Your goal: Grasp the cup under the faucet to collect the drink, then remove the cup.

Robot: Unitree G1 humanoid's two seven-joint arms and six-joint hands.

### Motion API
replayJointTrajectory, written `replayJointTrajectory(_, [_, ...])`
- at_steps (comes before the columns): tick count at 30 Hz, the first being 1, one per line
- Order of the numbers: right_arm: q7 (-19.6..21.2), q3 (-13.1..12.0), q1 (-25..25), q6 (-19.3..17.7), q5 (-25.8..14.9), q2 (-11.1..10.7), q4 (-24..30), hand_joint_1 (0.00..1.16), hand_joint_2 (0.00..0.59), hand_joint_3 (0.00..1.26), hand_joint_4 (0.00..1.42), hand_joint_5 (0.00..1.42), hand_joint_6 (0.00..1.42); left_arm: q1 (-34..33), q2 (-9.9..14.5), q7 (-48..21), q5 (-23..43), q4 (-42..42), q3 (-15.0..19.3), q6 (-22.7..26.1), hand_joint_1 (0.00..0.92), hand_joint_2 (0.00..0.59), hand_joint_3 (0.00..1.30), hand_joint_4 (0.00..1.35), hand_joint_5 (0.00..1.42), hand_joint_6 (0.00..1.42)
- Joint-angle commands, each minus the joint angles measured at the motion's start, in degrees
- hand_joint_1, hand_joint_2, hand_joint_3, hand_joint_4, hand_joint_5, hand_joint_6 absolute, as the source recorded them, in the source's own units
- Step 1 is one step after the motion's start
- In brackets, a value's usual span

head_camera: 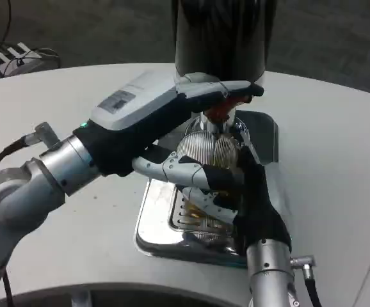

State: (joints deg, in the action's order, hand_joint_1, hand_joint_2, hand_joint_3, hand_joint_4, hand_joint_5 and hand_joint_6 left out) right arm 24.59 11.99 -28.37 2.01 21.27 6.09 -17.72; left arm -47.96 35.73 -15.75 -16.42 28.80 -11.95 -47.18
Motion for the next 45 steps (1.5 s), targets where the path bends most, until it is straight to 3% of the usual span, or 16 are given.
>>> replayJointTrajectory(1, [1.9,0.4,0.7,1.1,0.7,2.6,0.9,0.95,0.205,0.23,0.37,0.42,0.50,2.9,1.6,-3.7,-2.7,1.5,-1.6,1.7,0.000,0.056,0.21,0.23,0.28,0.10])
replayJointTrajectory(9, [4.4,0.6,0.9,0.8,0.7,2.6,0.3,1.01,0.201,0.55,0.73,0.88,0.99,3.6,1.6,-4.5,-1.1,0.6,-1.2,2.4,0.000,0.047,0.21,0.23,0.28,0.09])
replayJointTrajectory(16, [5.0,0.7,1.3,1.1,1.2,2.4,1.2,1.01,0.136,0.75,0.93,1.12,1.37,4.7,-0.9,-11.4,10.6,2.2,0.8,7.8,0.000,0.037,0.07,0.10,0.19,0.05])
replayJointTrajectory(18, [5.0,0.8,1.5,1.1,1.3,2.4,1.5,1.01,0.124,0.81,0.97,1.16,1.42,5.2,-1.8,-13.3,13.5,2.4,1.6,9.4,0.000,0.036,0.02,0.05,0.15,0.04])
replayJointTrajectory(23, [4.5,1.2,1.9,1.3,1.5,2.3,2.6,1.00,0.103,0.90,1.06,1.24,1.42,6.4,-3.3,-17.1,18.8,1.3,3.5,13.2,0.000,0.036,0.00,0.00,0.07,0.01])
replayJointTrajectory(28, [3.7,1.2,2.0,4.0,1.7,2.1,4.4,1.02,0.086,0.97,1.13,1.28,1.42,7.8,-4.9,-21.3,24.7,-1.2,6.3,17.8,0.000,0.030,0.00,0.00,0.01,0.00])
replayJointTrajectory(34, [2.6,1.4,2.7,5.3,2.0,1.9,6.2,1.03,0.067,1.02,1.17,1.32,1.42,10.1,-6.1,-24.0,29.0,-7.1,9.8,21.3,0.000,0.030,0.00,0.00,0.00,0.00])
replayJointTrajectory(45, [1.2,2.9,6.0,5.7,2.7,2.0,11.1,1.02,0.052,1.04,1.17,1.32,1.42,16.6,-5.9,-24.9,34.0,-18.6,15.3,29.0,0.000,0.031,0.00,0.00,0.00,0.00])
